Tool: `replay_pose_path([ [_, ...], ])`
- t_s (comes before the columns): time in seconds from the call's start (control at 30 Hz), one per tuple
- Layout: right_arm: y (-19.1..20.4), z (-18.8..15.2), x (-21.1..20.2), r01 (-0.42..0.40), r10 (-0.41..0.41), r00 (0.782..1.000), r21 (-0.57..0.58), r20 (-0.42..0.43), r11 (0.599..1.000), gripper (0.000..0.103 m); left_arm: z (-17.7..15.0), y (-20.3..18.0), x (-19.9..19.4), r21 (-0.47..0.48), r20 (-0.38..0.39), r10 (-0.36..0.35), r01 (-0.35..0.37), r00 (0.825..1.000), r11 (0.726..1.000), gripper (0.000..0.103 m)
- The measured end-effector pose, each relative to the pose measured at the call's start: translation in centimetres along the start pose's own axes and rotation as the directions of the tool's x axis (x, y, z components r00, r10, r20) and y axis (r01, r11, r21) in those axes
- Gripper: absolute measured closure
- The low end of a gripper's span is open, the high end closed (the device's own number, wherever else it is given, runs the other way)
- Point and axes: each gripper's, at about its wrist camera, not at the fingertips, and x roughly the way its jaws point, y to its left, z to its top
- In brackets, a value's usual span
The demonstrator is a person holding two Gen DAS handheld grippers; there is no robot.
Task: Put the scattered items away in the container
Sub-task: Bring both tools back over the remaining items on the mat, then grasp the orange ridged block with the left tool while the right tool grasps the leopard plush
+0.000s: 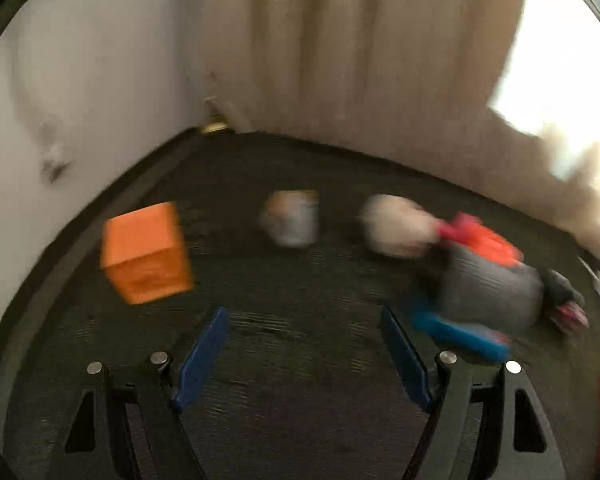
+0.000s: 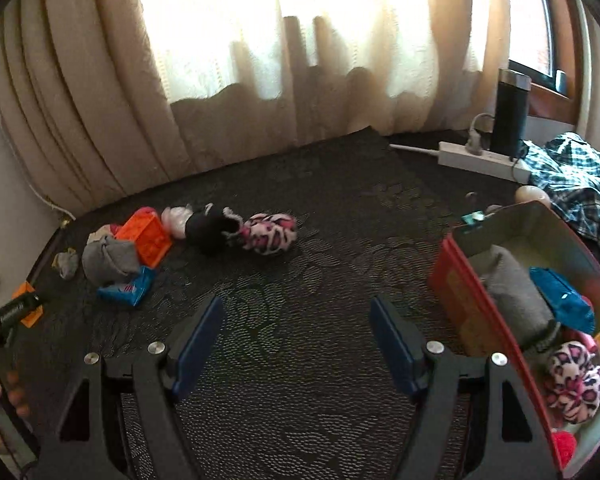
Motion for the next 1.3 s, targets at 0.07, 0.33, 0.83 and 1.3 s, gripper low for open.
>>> replay_pose_path([
  [0.07, 0.4, -0.1, 0.3, -0.004, 0.004, 1.000, -0.007, -0.006, 1.000, 0.025, 0.4, 2.2, 0.5, -0.069, -0.006, 0.059, -0.059, 0.998, 0.996, 0.023],
  [0.33, 1.0, 0.0, 1.3, -0.014, 0.013, 1.000, -0.026, -0.023, 1.000, 0.025, 1.0, 6.1, 1.6, -0.153, 0.026, 0.250, -0.244, 0.968, 0.958, 0.023],
  [0.83, 0.8, -0.8, 3.9, -0.026, 0.024, 0.998, -0.016, -0.065, 1.000, 0.025, 2.9, 6.9, 5.4, -0.084, 0.032, 0.262, -0.258, 0.965, 0.962, 0.023],
  [1.3, 0.5, -0.3, 4.9, -0.099, 0.100, 0.988, 0.014, -0.116, 0.995, 0.025, 2.0, 4.3, 1.9, -0.042, 0.053, 0.084, -0.082, 0.995, 0.996, 0.046],
])
